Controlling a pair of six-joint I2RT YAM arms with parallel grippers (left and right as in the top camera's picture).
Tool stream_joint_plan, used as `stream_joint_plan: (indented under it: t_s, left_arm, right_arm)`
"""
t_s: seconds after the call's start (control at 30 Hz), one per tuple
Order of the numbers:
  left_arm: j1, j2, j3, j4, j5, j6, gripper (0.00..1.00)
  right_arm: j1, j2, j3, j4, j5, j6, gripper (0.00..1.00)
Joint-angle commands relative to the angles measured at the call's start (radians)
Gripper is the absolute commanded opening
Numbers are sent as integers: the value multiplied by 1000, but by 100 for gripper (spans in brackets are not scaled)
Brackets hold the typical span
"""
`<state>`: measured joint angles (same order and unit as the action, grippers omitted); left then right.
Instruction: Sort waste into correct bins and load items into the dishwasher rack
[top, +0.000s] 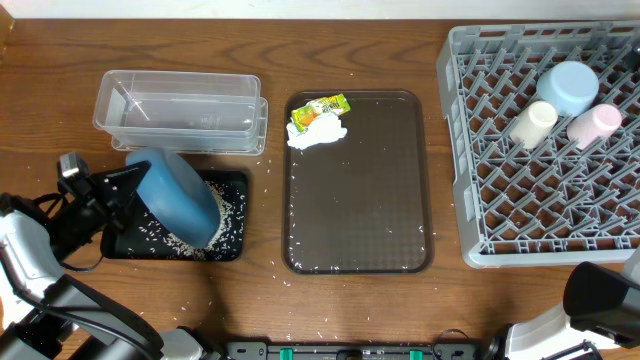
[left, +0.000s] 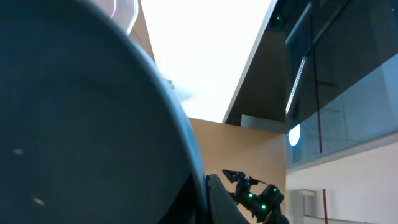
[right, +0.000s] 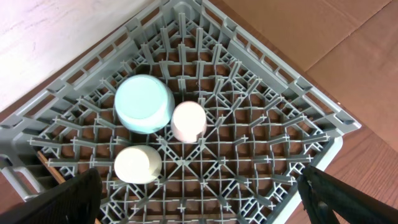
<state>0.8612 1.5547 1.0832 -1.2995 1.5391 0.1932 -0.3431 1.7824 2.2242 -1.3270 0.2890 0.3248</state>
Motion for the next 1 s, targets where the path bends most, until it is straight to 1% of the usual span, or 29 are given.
stream_joint_plan:
  t_s: [0.0,0.07,0.13,0.2,0.27,0.3,0.37,0.43,0.5,0.6,0.83,0.97]
  left_arm:
    - [12,-28,0,-48,32,61,6]
    - [2,-35,0,-60,32,88,6]
    - [17,-35,1,-25,32,78,6]
    - [23,-38,1,-70,32,88,6]
    - [-5,-51,1,-121,32,169,6]
    - [-17,-59,1,-117,31,192,6]
    - [-20,-64,1,-108,32,188,6]
    - [-19,-68,2,-138,32,173,6]
    - [-43,-80,2,-159,32,189,6]
    - [-68,-95,10,-131,32,191,6]
    - [-57,-101,15,-121,32,187,6]
    - [-62,-102,15,-169,32,168,6]
  right_arm:
    - [-3,5,1,-1,18,-11,99]
    - [-3,5,1,-1,18,-11,99]
    - [-3,5,1,-1,18,-11,99]
    - [-3,5,1,-1,18,-11,99]
    - [-3,5,1,-1,18,-11,99]
    - [-3,5,1,-1,18,-11,99]
    - [-3,5,1,-1,18,-11,99]
    - [-3,5,1,-1,18,-11,99]
    - [-3,5,1,-1,18,-11,99]
    - [-3,5,1,-1,18,-11,99]
    - [-3,5,1,-1,18,-11,99]
    - [-3,5,1,-1,18,-11,99]
